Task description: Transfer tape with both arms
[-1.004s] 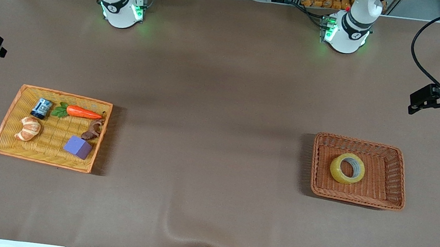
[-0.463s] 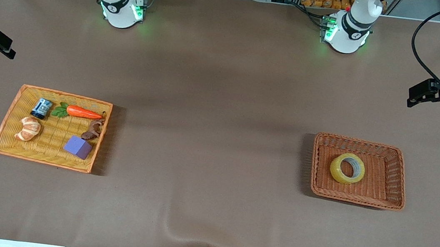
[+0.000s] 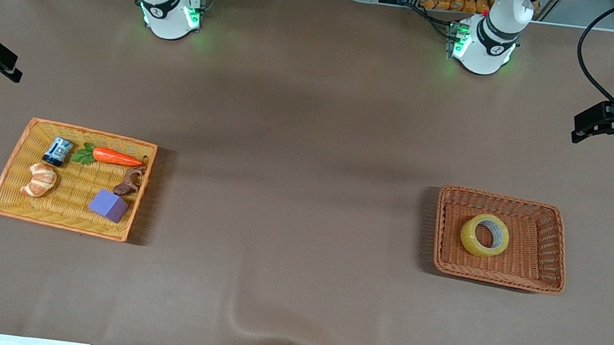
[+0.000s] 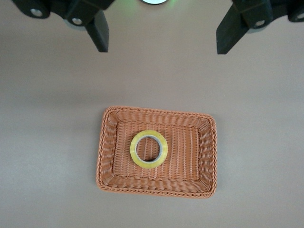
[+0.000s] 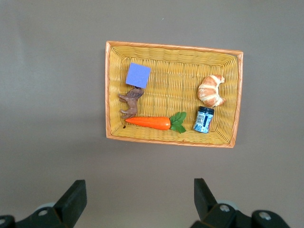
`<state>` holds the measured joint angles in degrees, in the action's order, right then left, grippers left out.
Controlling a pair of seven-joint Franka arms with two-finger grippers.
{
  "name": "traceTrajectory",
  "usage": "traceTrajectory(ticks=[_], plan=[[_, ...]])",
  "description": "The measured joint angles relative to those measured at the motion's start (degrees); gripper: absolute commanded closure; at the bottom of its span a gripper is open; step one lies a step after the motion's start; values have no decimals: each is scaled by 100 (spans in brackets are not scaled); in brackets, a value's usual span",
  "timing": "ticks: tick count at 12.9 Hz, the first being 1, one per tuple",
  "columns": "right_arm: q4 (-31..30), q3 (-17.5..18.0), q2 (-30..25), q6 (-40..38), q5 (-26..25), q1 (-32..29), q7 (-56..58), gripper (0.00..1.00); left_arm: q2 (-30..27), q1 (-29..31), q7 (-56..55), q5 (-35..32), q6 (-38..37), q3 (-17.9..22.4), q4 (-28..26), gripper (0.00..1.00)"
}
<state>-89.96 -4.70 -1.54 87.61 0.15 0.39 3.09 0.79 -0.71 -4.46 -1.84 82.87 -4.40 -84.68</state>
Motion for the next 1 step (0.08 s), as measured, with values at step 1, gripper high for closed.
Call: traceTrajectory(ticks=[1], plan=[[0,0,0,-1,0,0,0,0,-11,0,-38,0,-14,1,0,0]])
